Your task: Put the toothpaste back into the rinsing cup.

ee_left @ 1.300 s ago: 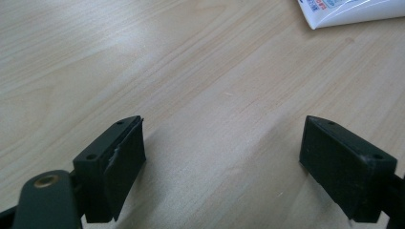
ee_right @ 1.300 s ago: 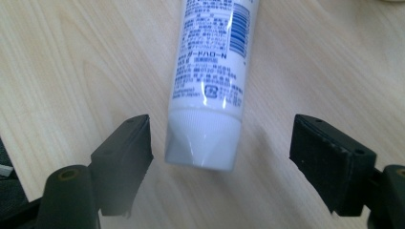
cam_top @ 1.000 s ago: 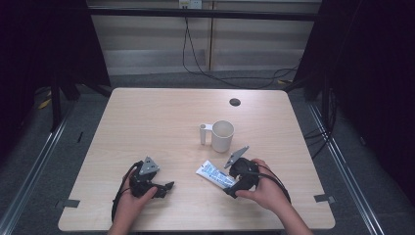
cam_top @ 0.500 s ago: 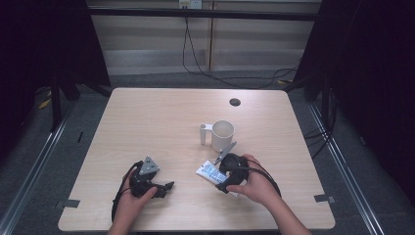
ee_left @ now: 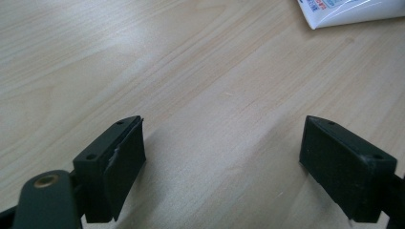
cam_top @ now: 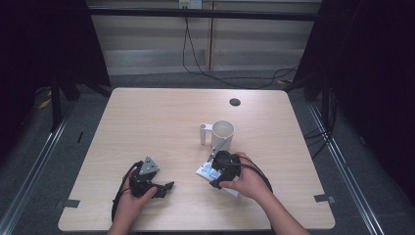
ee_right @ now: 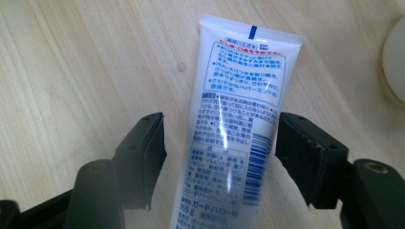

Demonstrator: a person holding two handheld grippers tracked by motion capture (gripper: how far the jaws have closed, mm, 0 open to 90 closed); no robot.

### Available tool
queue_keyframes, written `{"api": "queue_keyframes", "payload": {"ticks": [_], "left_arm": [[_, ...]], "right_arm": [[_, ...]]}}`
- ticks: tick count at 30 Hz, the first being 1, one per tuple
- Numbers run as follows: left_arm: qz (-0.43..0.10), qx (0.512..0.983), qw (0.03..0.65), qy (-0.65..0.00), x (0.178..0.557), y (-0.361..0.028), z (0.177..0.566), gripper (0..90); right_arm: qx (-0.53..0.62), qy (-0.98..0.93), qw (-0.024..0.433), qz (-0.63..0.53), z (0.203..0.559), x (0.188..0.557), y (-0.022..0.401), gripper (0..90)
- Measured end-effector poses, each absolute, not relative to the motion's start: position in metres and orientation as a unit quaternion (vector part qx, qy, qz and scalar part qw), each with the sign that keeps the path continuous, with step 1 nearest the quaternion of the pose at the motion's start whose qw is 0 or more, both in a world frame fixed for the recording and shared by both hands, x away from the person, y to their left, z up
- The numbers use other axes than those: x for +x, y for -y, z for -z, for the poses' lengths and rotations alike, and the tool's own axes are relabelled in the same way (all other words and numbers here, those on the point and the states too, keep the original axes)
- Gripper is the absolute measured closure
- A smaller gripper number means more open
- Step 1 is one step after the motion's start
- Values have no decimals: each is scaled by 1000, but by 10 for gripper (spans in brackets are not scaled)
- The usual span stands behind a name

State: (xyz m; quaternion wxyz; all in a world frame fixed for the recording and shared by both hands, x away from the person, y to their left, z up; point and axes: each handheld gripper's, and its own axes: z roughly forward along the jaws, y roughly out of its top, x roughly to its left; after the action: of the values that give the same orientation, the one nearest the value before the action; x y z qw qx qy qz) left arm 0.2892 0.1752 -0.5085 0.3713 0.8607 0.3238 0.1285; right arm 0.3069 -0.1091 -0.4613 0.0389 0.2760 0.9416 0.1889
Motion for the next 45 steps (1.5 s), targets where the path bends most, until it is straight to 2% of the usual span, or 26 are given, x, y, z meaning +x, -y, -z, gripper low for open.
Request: {"api": "queue_keyframes", "payload": {"ticks": [7,21,27,31,45], "left_arm": [[-128,861,371,-324,289,-175,508,153],[-128,861,371,-324,289,-175,508,153],[-129,861,371,-324,289,-175,508,153],[-129,861,371,-323,289,-175,508,153],[-129,861,371,-323,289,-175,508,153]], "right_arm": [[288,-939,48,-183,465,310,107,416],[297,-940,51,-160,465,315,98,444],[301,-938,52,-167,460,313,101,634],[295,-936,54,-182,458,311,104,687],[309,-925,39,-219,448,307,121,708]]}}
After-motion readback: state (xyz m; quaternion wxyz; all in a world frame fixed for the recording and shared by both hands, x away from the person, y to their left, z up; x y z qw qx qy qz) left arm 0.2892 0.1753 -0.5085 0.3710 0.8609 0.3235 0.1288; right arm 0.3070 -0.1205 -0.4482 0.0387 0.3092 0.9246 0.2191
